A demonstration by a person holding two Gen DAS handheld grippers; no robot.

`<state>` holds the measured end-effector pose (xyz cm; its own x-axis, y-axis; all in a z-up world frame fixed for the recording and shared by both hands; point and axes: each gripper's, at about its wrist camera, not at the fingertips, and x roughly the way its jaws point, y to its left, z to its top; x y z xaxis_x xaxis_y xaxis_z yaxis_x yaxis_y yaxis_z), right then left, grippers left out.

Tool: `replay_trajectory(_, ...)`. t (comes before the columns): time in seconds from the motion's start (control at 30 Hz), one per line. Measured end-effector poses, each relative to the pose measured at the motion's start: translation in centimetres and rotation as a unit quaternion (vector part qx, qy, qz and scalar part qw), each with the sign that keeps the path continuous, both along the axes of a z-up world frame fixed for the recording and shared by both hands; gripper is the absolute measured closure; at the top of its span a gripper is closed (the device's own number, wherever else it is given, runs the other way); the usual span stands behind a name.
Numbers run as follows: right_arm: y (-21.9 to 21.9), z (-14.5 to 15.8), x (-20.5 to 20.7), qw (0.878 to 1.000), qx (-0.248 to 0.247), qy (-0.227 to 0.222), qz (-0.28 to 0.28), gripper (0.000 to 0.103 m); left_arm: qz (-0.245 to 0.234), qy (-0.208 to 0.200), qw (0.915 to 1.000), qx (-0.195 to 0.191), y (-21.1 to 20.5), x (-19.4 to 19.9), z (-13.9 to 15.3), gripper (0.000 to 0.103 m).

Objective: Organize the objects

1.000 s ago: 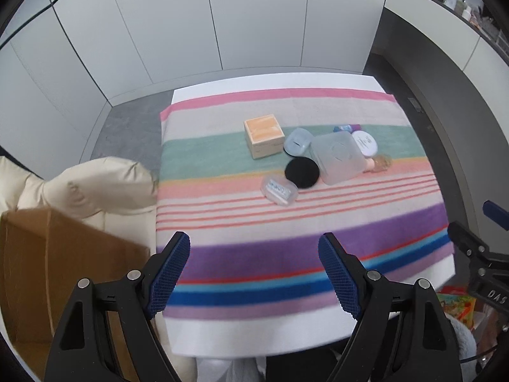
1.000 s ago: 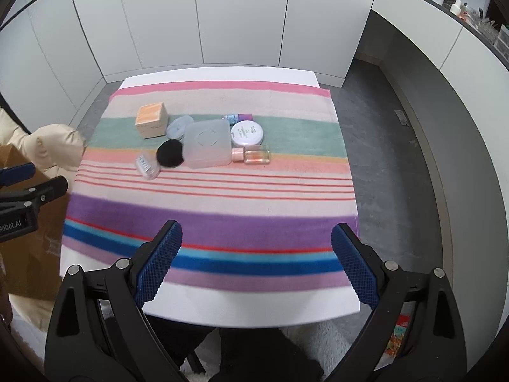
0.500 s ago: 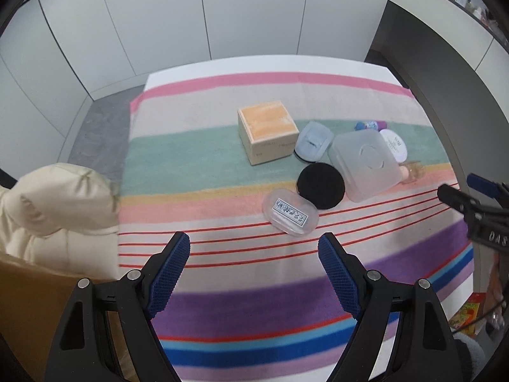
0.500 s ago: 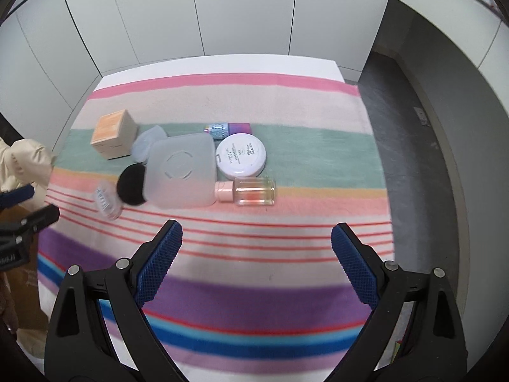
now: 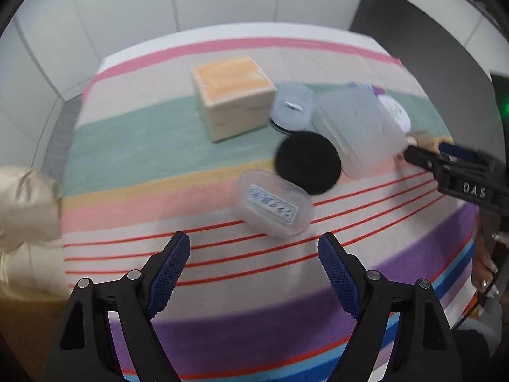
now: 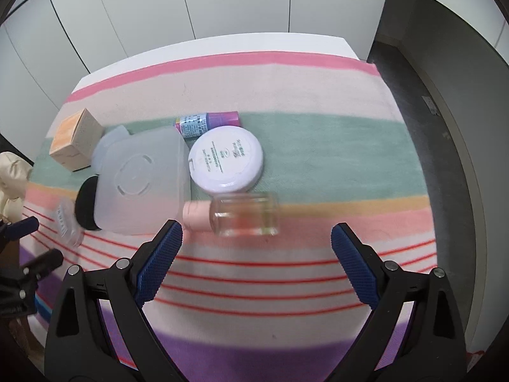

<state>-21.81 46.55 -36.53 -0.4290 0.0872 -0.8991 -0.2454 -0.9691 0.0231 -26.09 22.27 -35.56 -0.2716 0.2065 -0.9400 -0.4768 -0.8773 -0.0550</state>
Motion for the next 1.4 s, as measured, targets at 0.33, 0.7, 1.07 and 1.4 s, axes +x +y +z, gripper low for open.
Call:
replay_trajectory(0.33, -0.1, -0.7, -0.5, 1.000, 0.024, 0.015, 0.013, 0.039, -0.068, 0.066, 0.9955, 0.007, 3.5, 0.8, -0.5, 0.056)
replay_trajectory(0.7, -0.1, 0.0, 0.5, 0.999, 0.033, 0.017, 0.019, 0.039, -0.037, 0.042, 0.9984, -0.008, 4.1, 0.6, -0.2, 0.066)
replay_trajectory(1.07, -1.4, 3.2, 1.9, 0.998, 0.047, 0.018, 0.037, 0.039, 0.046, 0.025, 0.9984, -0.019, 2.1, -0.1, 1.8, 0.066)
replay_trajectory(1.4, -2.6, 8.4, 3.4, 0.997, 0.047, 0.035, 0.041, 0.039, 0.099, 0.041, 0.9943, -0.005, -0.4, 0.5, 8.6, 0.066)
